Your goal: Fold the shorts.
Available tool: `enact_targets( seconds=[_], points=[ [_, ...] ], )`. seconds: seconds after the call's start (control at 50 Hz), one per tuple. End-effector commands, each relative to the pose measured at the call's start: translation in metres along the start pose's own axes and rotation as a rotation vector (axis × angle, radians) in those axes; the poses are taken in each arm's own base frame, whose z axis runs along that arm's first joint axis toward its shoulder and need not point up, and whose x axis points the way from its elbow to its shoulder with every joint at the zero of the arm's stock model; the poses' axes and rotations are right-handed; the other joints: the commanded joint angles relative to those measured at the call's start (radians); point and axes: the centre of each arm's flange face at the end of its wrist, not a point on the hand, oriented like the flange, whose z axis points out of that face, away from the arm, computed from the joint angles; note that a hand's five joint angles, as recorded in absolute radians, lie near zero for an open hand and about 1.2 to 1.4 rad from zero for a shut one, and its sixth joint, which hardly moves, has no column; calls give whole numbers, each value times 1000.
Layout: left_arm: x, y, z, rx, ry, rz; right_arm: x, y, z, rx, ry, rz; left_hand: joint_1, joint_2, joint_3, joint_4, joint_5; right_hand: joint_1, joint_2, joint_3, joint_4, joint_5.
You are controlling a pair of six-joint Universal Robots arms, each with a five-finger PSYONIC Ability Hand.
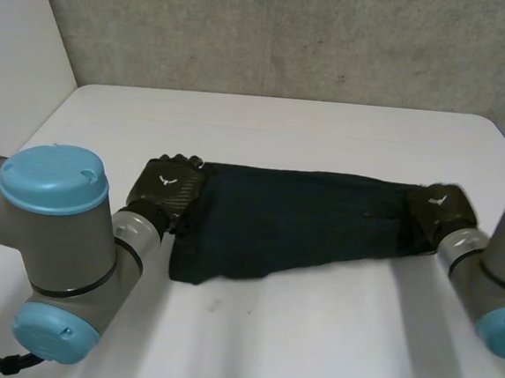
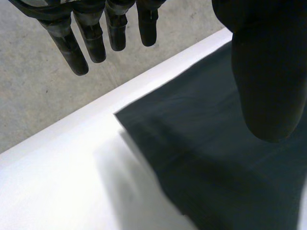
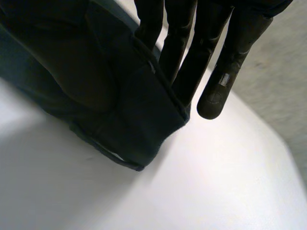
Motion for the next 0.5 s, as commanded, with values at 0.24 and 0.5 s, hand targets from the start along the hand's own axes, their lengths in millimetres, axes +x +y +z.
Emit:
enact_targets(
  seconds=[0.24, 0.5],
  points=[
    [-9, -13, -13, 32, -24, -12, -33, -97, -37, 264, -19, -615, -6, -18, -30, -22, -37, 557, 245, 231, 205, 299],
    [-15, -40, -19, 121, -43, -18, -185, -95, -98, 623, -556, -757, -14, -26, -39, -30, -46, 228, -84, -98, -124, -30]
  ],
)
